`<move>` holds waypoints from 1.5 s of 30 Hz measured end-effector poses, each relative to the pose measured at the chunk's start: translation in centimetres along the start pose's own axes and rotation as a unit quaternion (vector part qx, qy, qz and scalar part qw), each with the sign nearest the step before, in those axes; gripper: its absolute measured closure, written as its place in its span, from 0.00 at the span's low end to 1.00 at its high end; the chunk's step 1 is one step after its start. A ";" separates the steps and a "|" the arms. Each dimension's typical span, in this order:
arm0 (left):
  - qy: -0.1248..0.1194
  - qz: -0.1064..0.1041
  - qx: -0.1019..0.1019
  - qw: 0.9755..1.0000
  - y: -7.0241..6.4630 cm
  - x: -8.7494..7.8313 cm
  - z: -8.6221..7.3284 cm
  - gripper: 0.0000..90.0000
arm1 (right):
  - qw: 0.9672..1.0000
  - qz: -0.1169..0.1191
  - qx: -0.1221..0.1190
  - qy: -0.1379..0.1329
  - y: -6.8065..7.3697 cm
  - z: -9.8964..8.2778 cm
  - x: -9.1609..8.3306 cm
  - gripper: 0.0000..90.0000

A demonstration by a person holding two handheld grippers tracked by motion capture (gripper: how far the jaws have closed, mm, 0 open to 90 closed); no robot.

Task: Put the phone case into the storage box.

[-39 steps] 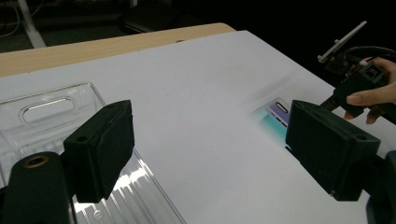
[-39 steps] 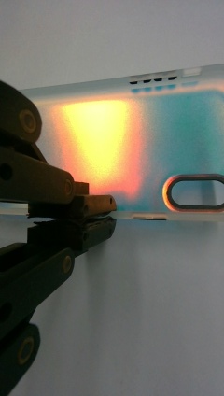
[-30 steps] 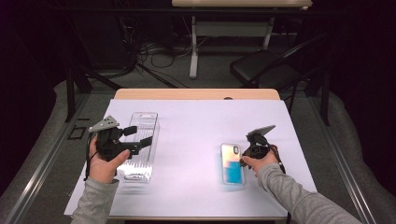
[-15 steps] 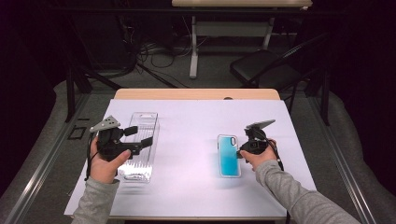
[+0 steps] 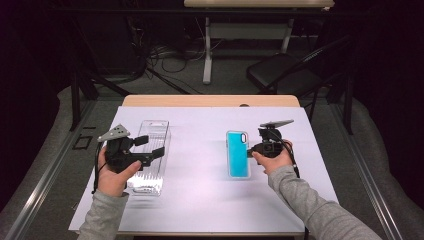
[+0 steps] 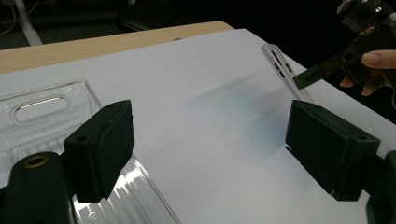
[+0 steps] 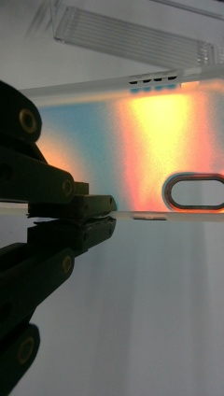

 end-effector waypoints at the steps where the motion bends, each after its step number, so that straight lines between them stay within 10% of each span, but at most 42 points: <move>1: 0.000 0.000 0.001 1.000 0.0 0.0 0.0 0.18 | 1.000 0.001 -0.001 -0.005 0.1 0.2 -0.1 0.97; 22: 0.003 -0.006 0.002 1.000 -0.4 0.6 -0.2 0.18 | 0.994 -0.006 -0.053 -0.095 2.5 1.4 -1.0 0.97; 45: 0.002 -0.025 -0.009 1.000 -1.4 1.9 -0.5 0.18 | 0.980 0.010 -0.091 -0.176 5.1 1.8 -0.8 0.97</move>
Point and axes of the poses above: each handheld gripper's, and its own axes: x roughly forward along the jaws, z roughly out of its top, y roughly to its left, the point moved 4 cm from there along x, roughly forward along the jaws, and after that the axes turned 9 degrees about -x, right-handed, at the moved point
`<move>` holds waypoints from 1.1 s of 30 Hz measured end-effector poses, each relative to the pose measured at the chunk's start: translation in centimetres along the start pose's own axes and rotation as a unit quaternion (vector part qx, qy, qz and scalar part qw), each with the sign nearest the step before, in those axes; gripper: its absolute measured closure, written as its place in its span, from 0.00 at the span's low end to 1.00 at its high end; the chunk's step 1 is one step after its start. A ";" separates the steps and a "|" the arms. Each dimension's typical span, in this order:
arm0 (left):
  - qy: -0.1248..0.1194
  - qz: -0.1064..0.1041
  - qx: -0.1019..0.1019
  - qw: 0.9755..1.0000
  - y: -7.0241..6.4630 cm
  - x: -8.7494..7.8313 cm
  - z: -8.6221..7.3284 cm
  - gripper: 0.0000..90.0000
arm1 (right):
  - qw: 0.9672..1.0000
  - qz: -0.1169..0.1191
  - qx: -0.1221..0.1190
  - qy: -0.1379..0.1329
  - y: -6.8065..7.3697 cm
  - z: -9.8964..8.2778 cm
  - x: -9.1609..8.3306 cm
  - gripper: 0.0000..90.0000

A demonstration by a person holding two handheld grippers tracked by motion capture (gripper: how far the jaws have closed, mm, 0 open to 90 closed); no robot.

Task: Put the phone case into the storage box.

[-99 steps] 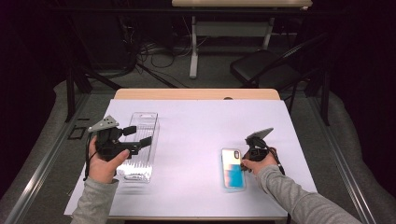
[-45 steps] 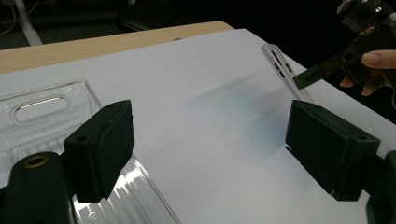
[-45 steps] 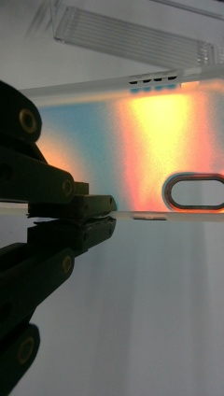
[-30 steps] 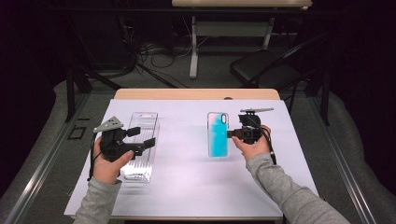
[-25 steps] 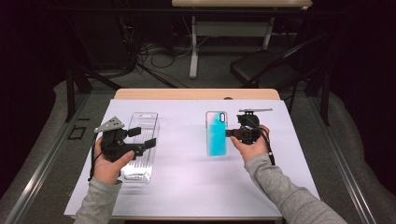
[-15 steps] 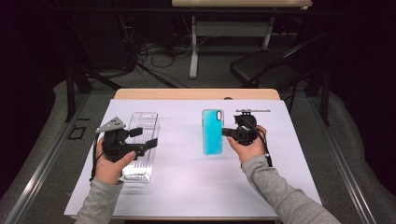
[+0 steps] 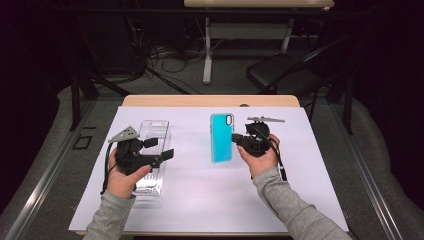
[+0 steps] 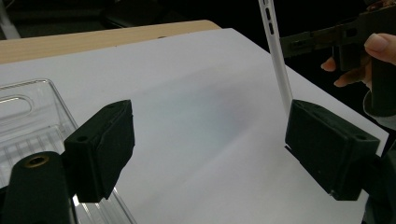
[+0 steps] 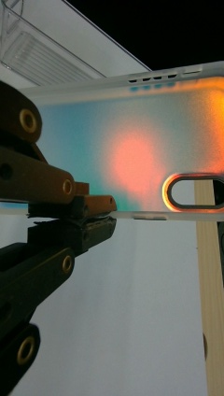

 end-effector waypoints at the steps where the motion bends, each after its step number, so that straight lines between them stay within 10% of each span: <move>1: -0.001 -0.001 -0.001 1.000 0.0 0.1 0.0 0.18 | 1.000 -0.001 -0.003 -0.003 0.1 0.0 0.0 0.97; 33: 0.003 -0.054 0.011 0.998 -2.9 2.6 -1.3 0.32 | 0.997 -0.006 -0.031 -0.068 2.1 -0.9 -0.1 0.98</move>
Point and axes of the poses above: each handheld gripper's, and its own axes: x roughly forward along the jaws, z roughly out of its top, y roughly to its left, the point moved 4 cm from there along x, roughly forward along the jaws, and after that the axes turned 9 degrees about -x, right-handed, at the moved point
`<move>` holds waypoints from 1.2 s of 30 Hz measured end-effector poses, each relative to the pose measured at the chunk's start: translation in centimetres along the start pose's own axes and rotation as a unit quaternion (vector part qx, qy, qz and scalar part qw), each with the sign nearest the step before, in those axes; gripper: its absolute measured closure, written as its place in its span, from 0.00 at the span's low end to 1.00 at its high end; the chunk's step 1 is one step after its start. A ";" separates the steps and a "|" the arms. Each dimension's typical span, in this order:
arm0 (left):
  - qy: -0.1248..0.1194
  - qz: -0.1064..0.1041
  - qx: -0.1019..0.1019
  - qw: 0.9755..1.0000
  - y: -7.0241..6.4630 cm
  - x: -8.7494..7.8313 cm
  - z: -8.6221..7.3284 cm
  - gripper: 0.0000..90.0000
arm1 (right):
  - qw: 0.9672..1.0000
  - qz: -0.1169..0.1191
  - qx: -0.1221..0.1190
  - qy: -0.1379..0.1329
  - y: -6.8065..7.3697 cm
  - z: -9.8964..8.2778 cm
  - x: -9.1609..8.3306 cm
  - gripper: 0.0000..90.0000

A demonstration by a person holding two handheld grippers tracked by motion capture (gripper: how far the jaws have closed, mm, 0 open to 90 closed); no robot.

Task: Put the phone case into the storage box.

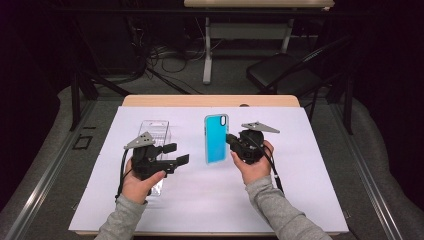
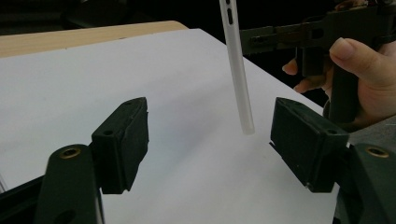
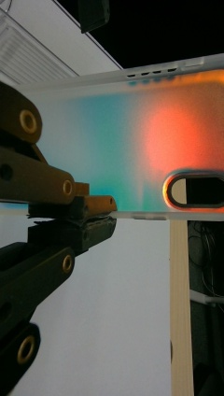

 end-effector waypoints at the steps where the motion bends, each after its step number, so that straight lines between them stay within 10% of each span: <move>1: 0.001 0.000 0.002 1.000 0.0 0.1 0.0 0.33 | 1.000 0.000 -0.001 0.000 0.0 0.0 0.0 0.98; 36: 0.013 -0.008 0.031 0.999 -2.4 3.4 0.2 0.46 | 0.999 -0.005 -0.001 -0.050 -1.0 -2.3 -1.5 0.98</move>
Point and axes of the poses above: each handheld gripper's, and its own axes: x roughly forward along the jaws, z roughly out of its top, y roughly to its left, the point moved 4 cm from there along x, roughly forward along the jaws, and after that the axes turned 9 degrees about -x, right-handed, at the moved point
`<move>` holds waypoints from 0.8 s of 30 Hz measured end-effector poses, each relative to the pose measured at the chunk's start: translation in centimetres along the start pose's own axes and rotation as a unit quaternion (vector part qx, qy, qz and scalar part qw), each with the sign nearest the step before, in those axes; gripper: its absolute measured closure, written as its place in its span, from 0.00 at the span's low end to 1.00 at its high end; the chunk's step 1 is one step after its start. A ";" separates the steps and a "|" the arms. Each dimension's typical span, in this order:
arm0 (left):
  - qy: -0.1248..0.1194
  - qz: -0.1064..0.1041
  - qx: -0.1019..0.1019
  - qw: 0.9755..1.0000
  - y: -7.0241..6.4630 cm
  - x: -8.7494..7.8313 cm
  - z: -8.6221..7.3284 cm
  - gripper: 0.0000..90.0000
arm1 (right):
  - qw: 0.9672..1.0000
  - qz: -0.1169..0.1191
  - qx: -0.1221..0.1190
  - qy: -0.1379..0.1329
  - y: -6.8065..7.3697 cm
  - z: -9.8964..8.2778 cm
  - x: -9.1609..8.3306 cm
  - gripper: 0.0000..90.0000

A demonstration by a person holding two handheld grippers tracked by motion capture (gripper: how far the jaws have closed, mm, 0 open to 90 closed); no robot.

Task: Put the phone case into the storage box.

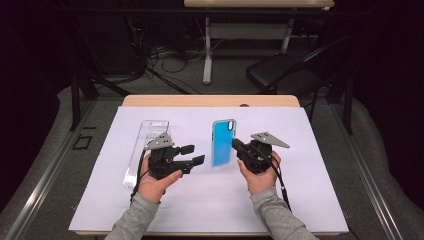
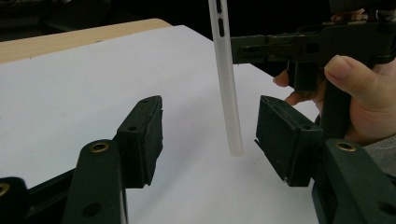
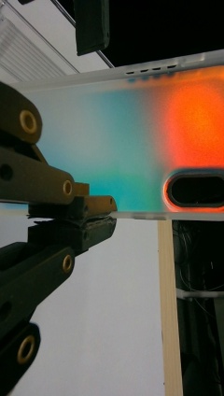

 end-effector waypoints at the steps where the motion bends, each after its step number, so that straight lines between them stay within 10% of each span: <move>1: 0.001 0.001 0.000 1.000 0.0 0.1 0.0 0.46 | 1.000 -0.001 0.001 0.000 0.1 0.0 0.0 0.98; 24: -0.001 -0.014 -0.067 0.998 -0.7 2.2 -0.3 0.59 | 1.000 -0.004 -0.008 -0.002 0.6 -0.7 0.0 0.98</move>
Point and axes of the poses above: each handheld gripper's, and its own axes: x roughly forward along the jaws, z roughly out of its top, y roughly to its left, the point moved 4 cm from there along x, roughly forward along the jaws, and after that the axes turned 9 degrees about -x, right-handed, at the moved point
